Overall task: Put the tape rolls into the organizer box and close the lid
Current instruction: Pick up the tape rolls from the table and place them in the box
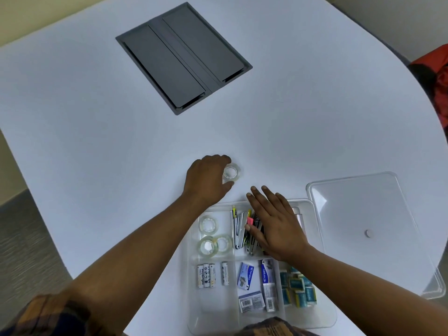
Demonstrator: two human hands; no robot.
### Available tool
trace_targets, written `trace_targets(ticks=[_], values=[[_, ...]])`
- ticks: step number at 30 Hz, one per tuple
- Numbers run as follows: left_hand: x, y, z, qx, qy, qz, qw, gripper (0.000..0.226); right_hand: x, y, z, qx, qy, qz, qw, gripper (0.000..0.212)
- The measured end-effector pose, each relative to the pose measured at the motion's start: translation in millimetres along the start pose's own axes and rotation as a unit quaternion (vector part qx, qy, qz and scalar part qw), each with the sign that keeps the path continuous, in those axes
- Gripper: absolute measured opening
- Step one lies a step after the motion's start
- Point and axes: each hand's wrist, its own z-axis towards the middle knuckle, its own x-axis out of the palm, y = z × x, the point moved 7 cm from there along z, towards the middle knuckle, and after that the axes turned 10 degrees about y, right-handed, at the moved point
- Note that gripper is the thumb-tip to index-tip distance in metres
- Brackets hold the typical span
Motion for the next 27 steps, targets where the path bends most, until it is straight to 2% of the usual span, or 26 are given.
trace_targets(ticks=[3, 6, 10, 14, 20, 24, 27], values=[[-10, 3, -35, -0.004, -0.032, -0.035, 0.999, 0.048, -1, 0, 1, 0.0, -0.002, 0.003, 1.0, 0.065], [-5, 9, -71, -0.023, -0.001, -0.036, 0.999, 0.035, 0, 0, 0, 0.001, 0.0, 0.006, 1.0, 0.065], [10, 10, -106, -0.017, 0.037, -0.012, 0.999, 0.036, 0, 0, 0, 0.005, 0.005, 0.002, 1.0, 0.066], [26, 4, -114, -0.021, 0.056, 0.007, 0.998, 0.03, 1, 0, 0, 0.01, 0.013, -0.005, 1.0, 0.067], [46, -6, -110, -0.027, 0.074, 0.007, 0.997, 0.036, 1, 1, -1, 0.014, 0.019, -0.006, 1.0, 0.067], [40, 4, -117, -0.036, 0.033, -0.038, 0.998, 0.035, 0, 2, -1, 0.015, 0.023, -0.009, 1.0, 0.067], [27, 26, -132, -0.068, -0.059, -0.081, 0.993, 0.028, -4, 4, -1, 0.023, 0.021, 0.0, 1.0, 0.066]])
